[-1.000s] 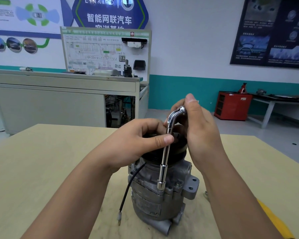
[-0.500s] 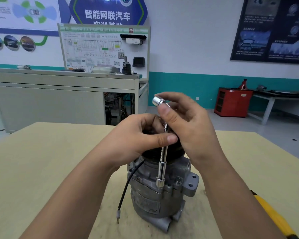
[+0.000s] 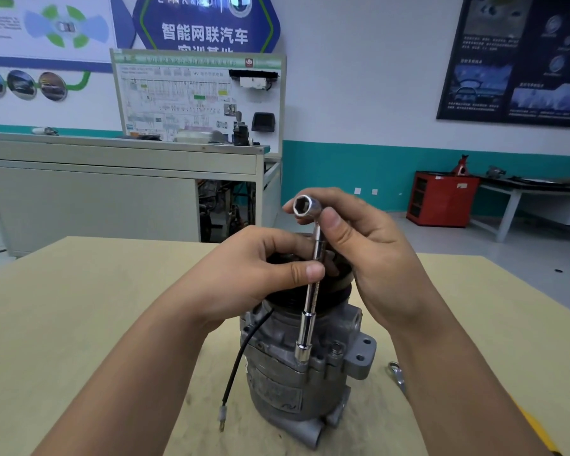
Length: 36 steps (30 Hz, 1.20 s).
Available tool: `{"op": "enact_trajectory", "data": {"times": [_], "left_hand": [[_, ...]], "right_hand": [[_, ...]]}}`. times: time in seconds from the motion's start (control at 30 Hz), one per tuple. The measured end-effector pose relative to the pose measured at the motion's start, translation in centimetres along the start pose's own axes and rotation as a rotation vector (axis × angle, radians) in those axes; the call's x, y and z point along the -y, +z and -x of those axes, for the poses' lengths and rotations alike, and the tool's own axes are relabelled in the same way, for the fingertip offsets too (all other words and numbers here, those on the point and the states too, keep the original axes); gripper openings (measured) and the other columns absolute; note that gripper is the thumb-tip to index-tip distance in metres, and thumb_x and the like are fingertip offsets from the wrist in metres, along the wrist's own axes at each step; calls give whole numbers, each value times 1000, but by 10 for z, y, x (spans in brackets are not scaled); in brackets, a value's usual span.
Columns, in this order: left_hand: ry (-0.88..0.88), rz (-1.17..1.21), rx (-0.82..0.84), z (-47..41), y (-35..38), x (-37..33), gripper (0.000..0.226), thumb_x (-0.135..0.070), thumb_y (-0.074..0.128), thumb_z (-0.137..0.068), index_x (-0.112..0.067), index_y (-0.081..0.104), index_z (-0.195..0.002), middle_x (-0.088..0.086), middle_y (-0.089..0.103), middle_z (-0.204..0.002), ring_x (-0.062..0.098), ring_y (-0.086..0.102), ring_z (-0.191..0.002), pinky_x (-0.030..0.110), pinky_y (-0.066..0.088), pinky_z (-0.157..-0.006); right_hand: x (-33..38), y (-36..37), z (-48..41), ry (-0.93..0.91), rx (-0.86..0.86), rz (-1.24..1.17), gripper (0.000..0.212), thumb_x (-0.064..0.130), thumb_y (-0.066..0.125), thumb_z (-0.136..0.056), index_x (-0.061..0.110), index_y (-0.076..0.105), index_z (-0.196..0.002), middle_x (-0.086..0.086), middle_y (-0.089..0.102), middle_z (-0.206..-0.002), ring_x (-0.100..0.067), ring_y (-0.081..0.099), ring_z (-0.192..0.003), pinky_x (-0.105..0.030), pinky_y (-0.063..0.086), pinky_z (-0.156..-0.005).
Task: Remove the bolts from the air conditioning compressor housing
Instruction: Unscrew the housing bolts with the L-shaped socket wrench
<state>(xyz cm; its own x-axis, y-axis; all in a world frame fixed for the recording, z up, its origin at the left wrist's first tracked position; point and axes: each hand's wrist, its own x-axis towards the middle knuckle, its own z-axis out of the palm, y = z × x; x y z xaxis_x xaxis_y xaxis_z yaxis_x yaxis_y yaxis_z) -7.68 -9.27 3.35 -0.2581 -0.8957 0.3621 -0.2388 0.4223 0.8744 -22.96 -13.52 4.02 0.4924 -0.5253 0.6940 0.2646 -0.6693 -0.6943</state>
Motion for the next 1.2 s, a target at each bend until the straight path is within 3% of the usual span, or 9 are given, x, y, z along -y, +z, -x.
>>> {"op": "enact_trajectory", "data": {"times": [0.2,0.27,0.4,0.47,0.67,0.8,0.9,1.1,1.2], "left_hand": [[-10,-67,-21,-1,-2,0,20,-28,68,-72,-18,73,-88,9,73,-93,25,69,-94,34,54,-87],[-20,-76,-37,-1,-1,0,23,-29,69,-70,-14,71,-88,14,71,-94,29,68,-94,39,52,-89],[-50,-64,-58,-1,-2,0,33,-26,72,-69,-3,69,-92,20,70,-99,33,67,-99,49,49,-96],[-61,-68,-68,-1,-2,0,42,-26,73,-68,4,66,-96,22,69,-102,39,63,-102,54,46,-97],[-50,-82,-94,-2,-1,0,46,-40,78,-59,-4,66,-86,16,70,-99,32,65,-100,48,49,-95],[-39,-99,-96,-1,0,-1,57,-45,75,-57,0,65,-91,13,71,-101,31,65,-101,52,46,-97],[-41,-89,-89,0,0,-1,55,-44,76,-56,0,64,-88,14,71,-101,33,65,-101,52,47,-97],[-14,-88,-37,-2,-2,1,14,-30,74,-69,-23,73,-81,-2,72,-89,12,67,-89,28,51,-83],[-13,-58,20,-1,-3,0,19,-26,68,-74,-31,76,-90,-6,74,-98,8,68,-97,18,50,-83]], "right_hand": [[4,0,1,-29,8,-42,32,62,60,-75,32,66,-85,13,63,-90,-1,59,-92,-14,44,-78],[4,0,1,-44,3,-39,29,59,63,-75,31,67,-82,12,62,-88,-2,59,-89,-14,44,-77],[1,-4,0,-19,9,-64,22,38,52,-82,30,72,-84,-1,64,-95,-11,60,-91,-35,48,-81],[2,-5,0,-4,24,-162,25,34,48,-82,27,72,-86,0,65,-91,-9,63,-82,-30,51,-75],[3,-7,1,-5,39,-247,23,31,48,-83,23,69,-86,-1,63,-83,-11,61,-75,-26,51,-71],[2,-5,0,-8,-2,-170,21,45,61,-82,26,69,-83,2,61,-81,-10,61,-74,-28,50,-70],[1,-5,0,7,-26,-230,24,30,49,-91,22,70,-81,2,64,-80,-9,62,-74,-25,51,-69],[-1,-5,-2,96,-162,-339,16,21,46,-87,17,61,-90,1,64,-70,-14,64,-69,-26,53,-63],[-1,-2,-3,108,-179,-261,10,25,54,-90,20,60,-96,3,63,-67,-17,61,-67,-28,51,-61]]}}
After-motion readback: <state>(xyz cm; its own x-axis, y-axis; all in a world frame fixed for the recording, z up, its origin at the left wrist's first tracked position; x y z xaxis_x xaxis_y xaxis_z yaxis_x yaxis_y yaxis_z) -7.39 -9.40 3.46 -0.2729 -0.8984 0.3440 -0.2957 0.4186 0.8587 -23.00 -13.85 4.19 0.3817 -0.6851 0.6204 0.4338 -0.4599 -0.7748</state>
